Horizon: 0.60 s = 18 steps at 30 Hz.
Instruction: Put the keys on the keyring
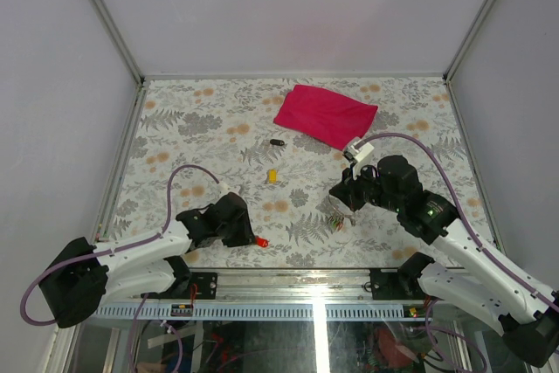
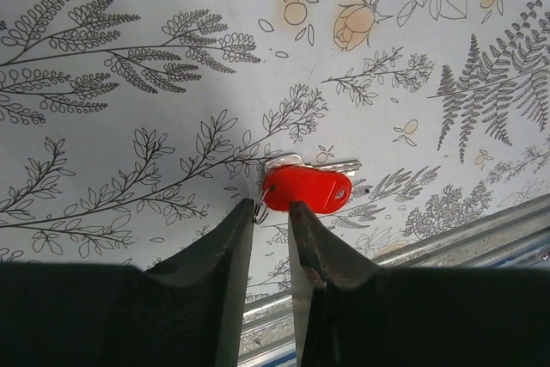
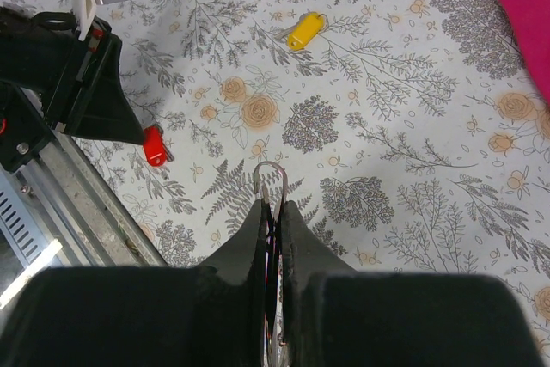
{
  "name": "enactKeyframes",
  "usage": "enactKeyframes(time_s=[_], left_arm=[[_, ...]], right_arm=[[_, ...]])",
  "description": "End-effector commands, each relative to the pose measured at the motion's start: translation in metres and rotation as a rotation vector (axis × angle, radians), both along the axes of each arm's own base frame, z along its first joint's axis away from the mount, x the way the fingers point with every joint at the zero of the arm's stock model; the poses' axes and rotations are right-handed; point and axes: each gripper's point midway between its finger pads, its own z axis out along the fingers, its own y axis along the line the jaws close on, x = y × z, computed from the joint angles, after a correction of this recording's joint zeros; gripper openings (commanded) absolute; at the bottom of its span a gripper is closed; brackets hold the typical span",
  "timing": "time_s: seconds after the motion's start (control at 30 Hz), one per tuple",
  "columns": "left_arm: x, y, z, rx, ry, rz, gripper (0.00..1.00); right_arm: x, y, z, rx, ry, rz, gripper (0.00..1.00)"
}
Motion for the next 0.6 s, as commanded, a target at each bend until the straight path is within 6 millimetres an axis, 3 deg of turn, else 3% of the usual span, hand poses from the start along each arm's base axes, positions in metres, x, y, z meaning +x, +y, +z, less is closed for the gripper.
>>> enactKeyframes(time_s=[0.0, 0.27, 0.57], left_arm=[[0.004, -0.002, 0.008, -0.015, -0.016, -0.001, 0.25], [0.004, -0.002, 0.008, -0.013, -0.018, -0.005, 0.22], [0.012, -0.007, 0.022, -0.017, -0.058, -0.017, 0.00]], right_arm=[[0.006, 0.015, 0.038, 0.098, -0.078, 0.031, 0.00], [0.006, 0.015, 0.036, 0.097, -0.073, 0.031, 0.00], [0.007, 0.015, 0.035, 0.092, -0.072, 0.024, 0.00]])
